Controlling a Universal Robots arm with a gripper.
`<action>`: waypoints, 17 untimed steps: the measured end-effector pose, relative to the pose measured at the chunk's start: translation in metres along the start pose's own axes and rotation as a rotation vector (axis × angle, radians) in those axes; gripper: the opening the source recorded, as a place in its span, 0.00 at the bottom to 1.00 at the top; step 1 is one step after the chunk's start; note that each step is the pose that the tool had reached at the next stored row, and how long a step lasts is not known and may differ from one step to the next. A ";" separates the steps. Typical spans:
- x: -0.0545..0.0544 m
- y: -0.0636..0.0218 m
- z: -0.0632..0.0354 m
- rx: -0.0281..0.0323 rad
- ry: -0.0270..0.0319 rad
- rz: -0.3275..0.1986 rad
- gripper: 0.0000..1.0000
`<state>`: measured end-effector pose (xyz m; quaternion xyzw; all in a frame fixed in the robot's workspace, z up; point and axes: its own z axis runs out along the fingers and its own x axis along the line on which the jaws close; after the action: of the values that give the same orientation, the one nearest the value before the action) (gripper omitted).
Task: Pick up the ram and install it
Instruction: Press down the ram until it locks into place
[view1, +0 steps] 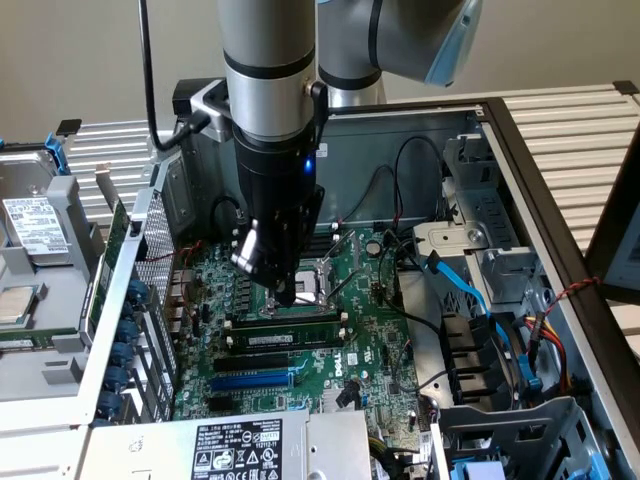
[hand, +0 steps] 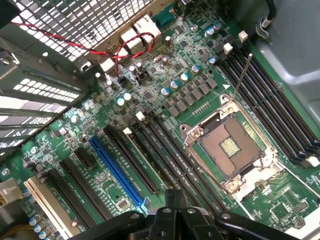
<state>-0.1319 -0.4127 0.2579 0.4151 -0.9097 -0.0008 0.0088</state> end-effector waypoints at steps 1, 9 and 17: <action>0.000 0.0000 0.0000 -0.0002 0.0000 0.012 0.10; 0.000 0.0000 0.0000 -0.0012 -0.0003 0.115 0.10; 0.000 0.0000 0.0000 -0.0010 0.0007 0.219 0.10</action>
<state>-0.1319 -0.4127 0.2578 0.3133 -0.9496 -0.0001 0.0094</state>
